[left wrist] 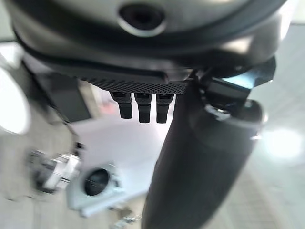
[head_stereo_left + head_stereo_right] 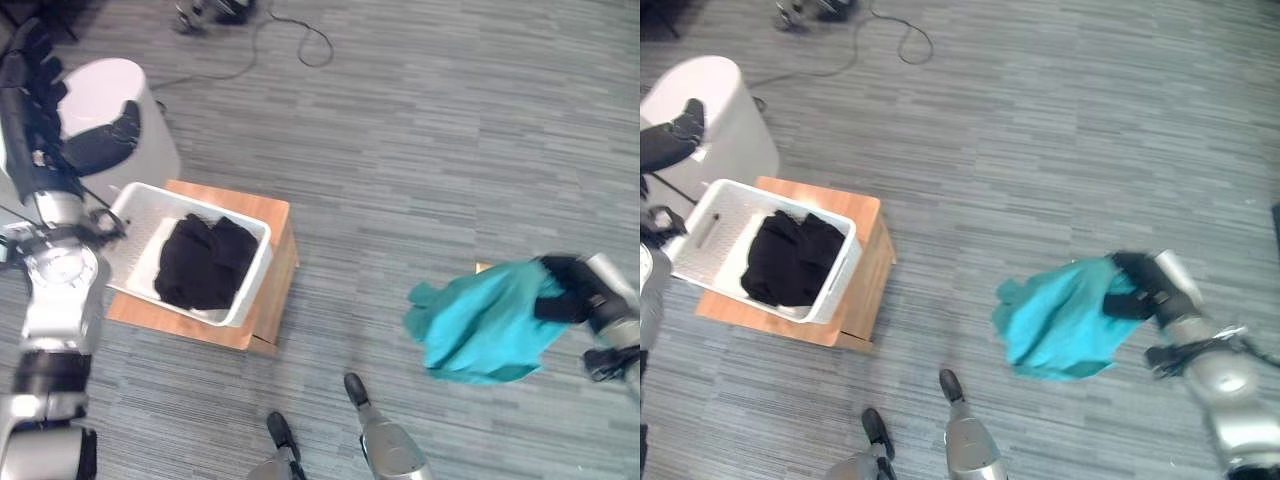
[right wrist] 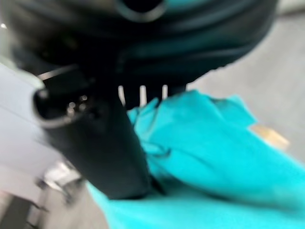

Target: Pick up bed clothes into laundry basket.

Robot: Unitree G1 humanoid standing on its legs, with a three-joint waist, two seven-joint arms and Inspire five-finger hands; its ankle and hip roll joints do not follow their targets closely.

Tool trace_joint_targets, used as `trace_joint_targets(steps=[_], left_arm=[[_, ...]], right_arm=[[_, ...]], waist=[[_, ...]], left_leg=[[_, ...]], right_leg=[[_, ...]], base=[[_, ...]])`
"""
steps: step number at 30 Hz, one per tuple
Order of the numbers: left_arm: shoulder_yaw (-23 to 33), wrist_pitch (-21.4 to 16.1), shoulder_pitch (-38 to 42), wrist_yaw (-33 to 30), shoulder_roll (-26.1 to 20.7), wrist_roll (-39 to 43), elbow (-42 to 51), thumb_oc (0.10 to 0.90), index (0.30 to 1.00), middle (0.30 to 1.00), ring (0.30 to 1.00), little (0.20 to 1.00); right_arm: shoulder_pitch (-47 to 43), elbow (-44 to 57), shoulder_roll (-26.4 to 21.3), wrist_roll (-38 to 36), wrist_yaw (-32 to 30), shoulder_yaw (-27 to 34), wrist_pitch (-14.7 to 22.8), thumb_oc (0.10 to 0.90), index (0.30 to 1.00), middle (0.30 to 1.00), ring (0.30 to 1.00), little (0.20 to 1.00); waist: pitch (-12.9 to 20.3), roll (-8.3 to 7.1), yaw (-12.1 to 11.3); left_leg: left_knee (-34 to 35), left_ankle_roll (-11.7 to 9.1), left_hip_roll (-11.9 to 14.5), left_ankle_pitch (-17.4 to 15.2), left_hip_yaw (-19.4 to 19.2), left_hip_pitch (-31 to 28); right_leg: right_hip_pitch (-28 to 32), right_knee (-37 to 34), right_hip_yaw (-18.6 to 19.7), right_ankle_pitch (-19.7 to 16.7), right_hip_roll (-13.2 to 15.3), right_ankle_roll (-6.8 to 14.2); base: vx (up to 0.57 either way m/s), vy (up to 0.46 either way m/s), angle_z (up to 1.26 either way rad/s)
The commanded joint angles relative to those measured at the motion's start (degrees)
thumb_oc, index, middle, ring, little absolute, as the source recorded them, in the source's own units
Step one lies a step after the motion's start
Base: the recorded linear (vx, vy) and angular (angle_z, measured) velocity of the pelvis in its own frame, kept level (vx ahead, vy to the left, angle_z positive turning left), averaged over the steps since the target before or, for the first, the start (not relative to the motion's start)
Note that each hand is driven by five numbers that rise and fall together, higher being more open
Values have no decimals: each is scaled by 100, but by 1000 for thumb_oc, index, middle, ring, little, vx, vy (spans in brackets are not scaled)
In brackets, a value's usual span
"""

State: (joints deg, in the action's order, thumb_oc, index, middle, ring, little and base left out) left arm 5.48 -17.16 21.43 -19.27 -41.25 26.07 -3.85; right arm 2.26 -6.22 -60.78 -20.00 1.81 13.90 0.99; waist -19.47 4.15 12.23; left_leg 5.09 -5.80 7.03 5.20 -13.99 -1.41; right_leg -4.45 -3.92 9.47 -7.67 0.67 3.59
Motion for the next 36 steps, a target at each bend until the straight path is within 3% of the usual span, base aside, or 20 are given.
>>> trace_joint_targets(steps=[1, 2, 3, 4, 6, 8, 9, 10, 11, 14, 17, 18, 20, 29, 36], left_arm=[[367, -631, -822, 785, 108, 857, 439, 800, 900, 900, 900, 900], [400, -625, -850, 789, 119, 858, 448, 800, 900, 900, 900, 900], [503, -639, -1246, 903, 385, 1258, 480, 800, 900, 900, 900, 900], [559, -630, -1531, 923, 617, 1405, 463, 800, 900, 900, 900, 900], [657, -580, -1907, 851, 808, 1576, 160, 800, 900, 900, 900, 900], [735, -573, -2072, 864, 959, 1746, 52, 800, 900, 900, 900, 900], [789, -565, -2212, 880, 1115, 1826, 36, 800, 900, 900, 900, 900], [826, -539, -2384, 858, 1252, 1970, -96, 800, 900, 900, 900, 900], [862, -537, -2403, 862, 1309, 1973, -94, 800, 900, 900, 900, 900], [681, -445, -2499, 910, 1415, 1941, -174, 800, 900, 900, 900, 900], [541, -414, -2469, 907, 1456, 1947, -240, 800, 900, 900, 900, 900], [399, -393, -2426, 934, 1462, 1980, -299, 800, 900, 900, 900, 900], [253, -346, -2361, 982, 1489, 1980, -394, 800, 900, 900, 900, 900], [5, -328, -2365, 881, 1614, 2012, -433, 800, 900, 900, 900, 900], [-111, -314, -2291, 841, 1649, 1982, -436, 800, 900, 900, 900, 900]], right_arm=[[-1953, 128, -1251, 901, -516, -464, 790, 400, 300, 300, 300, 300], [-2042, 101, -1260, 904, -521, -556, 793, 400, 300, 300, 300, 300], [-2903, -243, -1827, 1423, -732, -1044, 759, 400, 300, 300, 300, 300], [-3877, -485, -2155, 1554, -757, -1793, 706, 400, 300, 300, 300, 300], [-5224, -981, -2402, 1732, -1003, -2746, 700, 400, 300, 300, 300, 300], [-6204, -1093, -2375, 1821, -1099, -3541, 670, 400, 300, 300, 300, 300], [-6836, -1181, -2294, 1822, -1128, -4125, 667, 400, 300, 300, 300, 300], [-7421, -1195, -1984, 1933, -1328, -4363, 578, 400, 300, 300, 300, 300], [-7693, -1254, -1949, 1920, -1334, -4636, 577, 400, 300, 300, 300, 300], [-8435, -1399, -1074, 2083, -1465, -4941, 375, 400, 300, 300, 300, 300], [-8783, -1774, -634, 2297, -1502, -5219, 239, 400, 300, 300, 300, 300], [-9039, -2141, -156, 2507, -1497, -5423, 109, 400, 300, 300, 300, 300], [-9328, -2729, 360, 2761, -1478, -5701, -2, 400, 300, 300, 300, 300], [-9376, -4037, 1888, 3529, -1319, -6024, -245, 400, 300, 300, 300, 300], [-9033, -3918, 2308, 3781, -1225, -5935, -311, 400, 300, 300, 300, 300]], waist=[[950, -518, -627], [971, -506, -601], [1045, -578, -897], [1085, -609, -938], [1160, -736, -1147], [1210, -771, -1158], [1240, -725, -1092], [1287, -769, -1193], [1310, -721, -1145], [1425, -710, -1270], [1449, -719, -1315], [1478, -744, -1368], [1493, -729, -1409], [1419, -688, -1580], [1293, -646, -1646]], left_leg=[[-9, -153, -211, -277, 455, -259], [-9, -157, -215, -318, 458, -265], [-9, -155, -259, -288, 595, -242], [-9, -149, -279, -282, 648, -246], [-9, -157, -296, -255, 735, -230], [-9, -155, -317, -244, 778, -219], [-9, -153, -320, -239, 794, -207], [-9, -138, -319, -174, 823, -190], [-9, -142, -325, -218, 829, -195], [-9, -94, -355, -229, 885, -186], [-9, -74, -365, -223, 899, -191], [-9, -60, -374, -221, 924, -188], [-9, -49, -385, -214, 964, -166], [-9, -18, -455, -175, 1127, -112], [-9, -5, -481, -161, 1190, -50]], right_leg=[[596, 365, -282, 994, 360, 261], [610, 347, -284, 1021, 365, 263], [694, 314, -391, 1029, 402, 266], [753, 281, -451, 1027, 425, 269], [854, 200, -571, 1012, 452, 262], [904, 131, -602, 994, 460, 253], [921, 92, -617, 983, 456, 249], [953, 42, -649, 933, 445, 233], [972, 16, -655, 959, 452, 235], [1033, -39, -667, 947, 457, 225], [1051, -23, -659, 950, 452, 209], [1054, -14, -645, 956, 445, 199], [1056, 2, -653, 965, 443, 191], [1130, -8, -749, 958, 481, 166], [1095, 28, -794, 970, 499, 159]], base=[[-29, -66, 21], [-45, -75, 36], [-6, -46, 44], [-71, -69, 52], [-26, -47, 57], [-6, -37, 43], [-62, -54, 34], [-21, -30, 33], [-19, -26, 20], [-15, -19, 15], [-27, -8, 23], [-37, -7, 13], [-23, -3, 8], [-3, 1, 8], [0, 0, 0]])
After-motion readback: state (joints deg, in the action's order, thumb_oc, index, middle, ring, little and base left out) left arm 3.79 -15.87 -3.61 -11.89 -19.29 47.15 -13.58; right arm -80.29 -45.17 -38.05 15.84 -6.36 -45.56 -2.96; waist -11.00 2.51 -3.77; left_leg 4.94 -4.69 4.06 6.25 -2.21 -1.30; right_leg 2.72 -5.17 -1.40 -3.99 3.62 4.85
